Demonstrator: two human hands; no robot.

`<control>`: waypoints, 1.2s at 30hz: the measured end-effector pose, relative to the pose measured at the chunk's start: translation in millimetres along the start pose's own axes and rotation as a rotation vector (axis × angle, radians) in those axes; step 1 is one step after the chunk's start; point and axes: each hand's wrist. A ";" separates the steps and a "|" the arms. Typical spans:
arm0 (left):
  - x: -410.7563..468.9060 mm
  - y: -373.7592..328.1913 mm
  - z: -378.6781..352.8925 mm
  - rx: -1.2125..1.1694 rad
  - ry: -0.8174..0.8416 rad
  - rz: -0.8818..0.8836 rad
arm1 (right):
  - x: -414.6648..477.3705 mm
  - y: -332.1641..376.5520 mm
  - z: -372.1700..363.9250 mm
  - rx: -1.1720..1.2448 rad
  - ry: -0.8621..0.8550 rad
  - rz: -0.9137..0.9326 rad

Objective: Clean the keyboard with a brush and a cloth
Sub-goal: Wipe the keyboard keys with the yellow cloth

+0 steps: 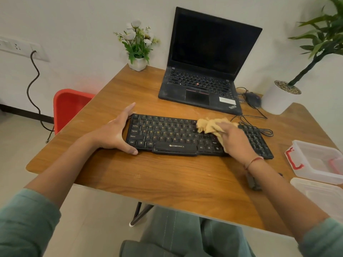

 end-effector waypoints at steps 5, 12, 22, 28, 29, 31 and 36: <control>1.1 1.5 -0.9 -0.007 -0.001 0.005 | 1.7 42.0 -18.5 0.121 0.070 0.114; 1.2 2.5 -1.0 -0.008 -0.003 -0.007 | 22.7 -4.2 -3.3 -0.113 -0.039 -0.067; 3.0 2.6 -1.2 -0.028 -0.007 -0.020 | -11.1 -32.9 17.1 -0.186 0.099 0.088; 4.2 3.0 -3.3 -0.037 -0.026 -0.028 | -18.8 -16.7 10.6 0.001 0.010 -0.066; 4.5 3.2 -3.3 -0.039 -0.027 -0.027 | -29.1 -0.8 4.4 0.025 0.028 0.022; 4.7 3.6 -3.0 -0.038 -0.021 -0.023 | -41.3 9.6 -0.7 0.010 0.061 0.173; 4.6 1.2 -2.9 -0.036 -0.017 -0.027 | -24.7 -50.7 28.3 -0.202 0.012 -0.109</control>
Point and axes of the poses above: each hand's wrist, its own x-axis towards the middle knuckle, its own z-axis out of the back of the hand, y = z × x, and after that the axes turned 8 degrees about z, right-handed
